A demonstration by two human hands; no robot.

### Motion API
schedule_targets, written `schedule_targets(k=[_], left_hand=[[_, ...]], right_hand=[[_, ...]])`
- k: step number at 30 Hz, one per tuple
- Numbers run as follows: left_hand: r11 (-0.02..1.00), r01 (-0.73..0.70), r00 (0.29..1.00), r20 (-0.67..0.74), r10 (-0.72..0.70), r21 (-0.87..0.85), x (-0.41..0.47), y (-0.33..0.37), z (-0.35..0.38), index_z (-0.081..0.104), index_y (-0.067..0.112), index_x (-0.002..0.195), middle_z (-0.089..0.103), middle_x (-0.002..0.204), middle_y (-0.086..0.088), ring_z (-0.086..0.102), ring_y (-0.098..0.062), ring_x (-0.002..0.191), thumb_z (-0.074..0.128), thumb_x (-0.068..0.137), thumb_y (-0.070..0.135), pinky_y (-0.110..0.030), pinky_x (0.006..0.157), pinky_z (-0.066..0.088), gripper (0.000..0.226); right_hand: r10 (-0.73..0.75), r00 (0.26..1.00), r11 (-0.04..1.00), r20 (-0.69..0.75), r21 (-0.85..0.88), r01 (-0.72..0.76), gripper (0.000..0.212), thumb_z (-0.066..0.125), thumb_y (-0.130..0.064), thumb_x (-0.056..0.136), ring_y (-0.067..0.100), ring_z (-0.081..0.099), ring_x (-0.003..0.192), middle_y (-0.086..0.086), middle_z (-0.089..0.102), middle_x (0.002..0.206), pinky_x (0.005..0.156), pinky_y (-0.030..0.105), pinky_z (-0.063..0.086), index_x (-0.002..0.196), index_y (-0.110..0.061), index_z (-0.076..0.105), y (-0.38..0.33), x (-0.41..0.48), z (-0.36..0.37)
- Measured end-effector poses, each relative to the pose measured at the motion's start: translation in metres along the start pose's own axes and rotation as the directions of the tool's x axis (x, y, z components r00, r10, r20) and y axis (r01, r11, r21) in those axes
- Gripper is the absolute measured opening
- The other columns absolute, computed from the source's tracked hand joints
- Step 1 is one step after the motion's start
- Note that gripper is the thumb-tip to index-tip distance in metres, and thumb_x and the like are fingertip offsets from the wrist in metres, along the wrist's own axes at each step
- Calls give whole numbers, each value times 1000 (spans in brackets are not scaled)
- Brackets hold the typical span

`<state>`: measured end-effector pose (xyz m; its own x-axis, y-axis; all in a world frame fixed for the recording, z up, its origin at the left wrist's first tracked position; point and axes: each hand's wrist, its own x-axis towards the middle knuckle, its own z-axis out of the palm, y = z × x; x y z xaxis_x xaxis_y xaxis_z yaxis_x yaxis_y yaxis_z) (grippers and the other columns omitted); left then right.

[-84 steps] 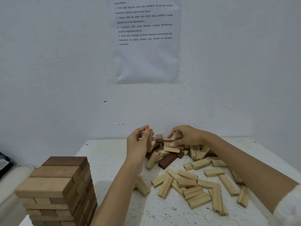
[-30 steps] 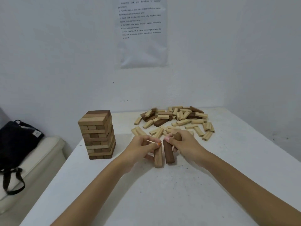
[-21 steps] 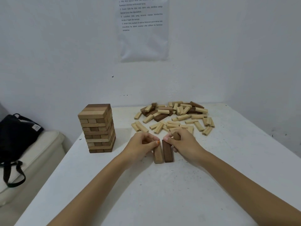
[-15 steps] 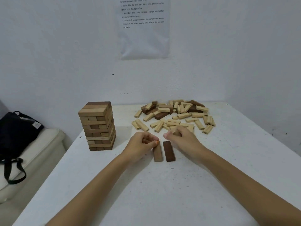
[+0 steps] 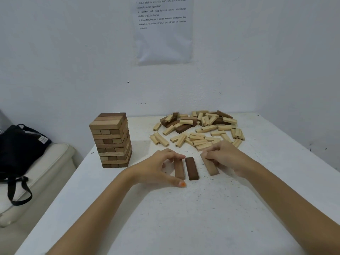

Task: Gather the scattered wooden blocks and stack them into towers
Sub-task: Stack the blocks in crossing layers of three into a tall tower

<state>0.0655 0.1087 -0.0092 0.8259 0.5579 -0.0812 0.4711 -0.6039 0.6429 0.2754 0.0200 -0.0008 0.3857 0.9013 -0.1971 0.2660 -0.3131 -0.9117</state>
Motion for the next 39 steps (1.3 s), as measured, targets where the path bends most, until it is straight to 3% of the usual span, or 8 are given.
schedule_targets(k=[5, 10, 14, 18, 21, 25, 29, 39], left_hand=[[999, -42, 995, -90, 41, -8, 7, -3, 10, 51, 34, 133, 47, 127, 21, 43, 3, 119, 80, 68, 50, -17, 93, 40, 73], [998, -57, 984, -172, 51, -28, 8, -7, 14, 53, 33, 132, 52, 126, 22, 44, 4, 118, 83, 65, 48, -15, 87, 37, 74], [997, -43, 981, -193, 29, -67, 8, -8, 13, 56, 37, 128, 52, 126, 23, 44, 7, 111, 85, 62, 46, -14, 80, 35, 73], [995, -20, 977, -214, -2, -97, 8, -13, 10, 58, 39, 126, 54, 126, 20, 46, 6, 112, 87, 59, 47, -12, 76, 34, 74], [993, -18, 977, -214, -7, -113, 9, -14, 8, 59, 37, 127, 56, 125, 21, 47, 8, 114, 88, 60, 44, -9, 75, 34, 73], [994, -26, 976, -216, 1, -111, 9, -15, 8, 59, 36, 127, 56, 125, 21, 47, 9, 112, 87, 61, 42, -7, 75, 34, 72], [993, -36, 974, -227, 9, -115, 9, -17, 8, 59, 37, 126, 56, 126, 21, 47, 9, 113, 87, 63, 40, -8, 76, 34, 70], [988, -51, 975, -224, 18, -144, 10, -20, 8, 54, 35, 132, 58, 125, 23, 48, 12, 112, 87, 64, 35, -3, 74, 35, 75]], right_hand=[[-74, 997, 989, 11, -129, 74, 5, 67, -5, 87, 15, 62, 65, 10, 65, 84, 68, 25, 58, 92, -5, 69, 5, 1, -5], [-83, 972, 994, 220, -46, 95, 28, 73, -4, 82, 10, 69, 68, 9, 64, 92, 62, 13, 53, 109, 1, 67, -2, -5, -6], [-125, 960, 955, 250, -231, 185, 50, 84, -26, 72, 7, 64, 88, 0, 66, 96, 75, 14, 48, 118, -17, 67, -2, -6, -5], [-128, 938, 943, 321, -255, 215, 77, 90, -29, 62, 9, 65, 96, 1, 62, 107, 94, 27, 51, 132, -23, 56, 3, -3, -3], [-197, 925, 919, 326, -266, 290, 83, 92, -32, 58, 10, 65, 96, 3, 57, 116, 92, 32, 54, 132, -27, 54, 9, 0, 0], [-315, 889, 866, 332, -284, 412, 76, 90, -38, 62, 9, 58, 99, -7, 57, 114, 91, 26, 53, 130, -32, 58, 15, 3, 5], [-407, 862, 832, 302, -268, 486, 69, 88, -32, 66, -9, 53, 101, -18, 58, 116, 84, 8, 44, 128, -29, 60, 18, 5, 10], [-474, 842, 811, 257, -245, 531, 69, 89, -29, 64, -20, 48, 108, -23, 58, 119, 85, -1, 39, 127, -25, 63, 23, 10, 13]])
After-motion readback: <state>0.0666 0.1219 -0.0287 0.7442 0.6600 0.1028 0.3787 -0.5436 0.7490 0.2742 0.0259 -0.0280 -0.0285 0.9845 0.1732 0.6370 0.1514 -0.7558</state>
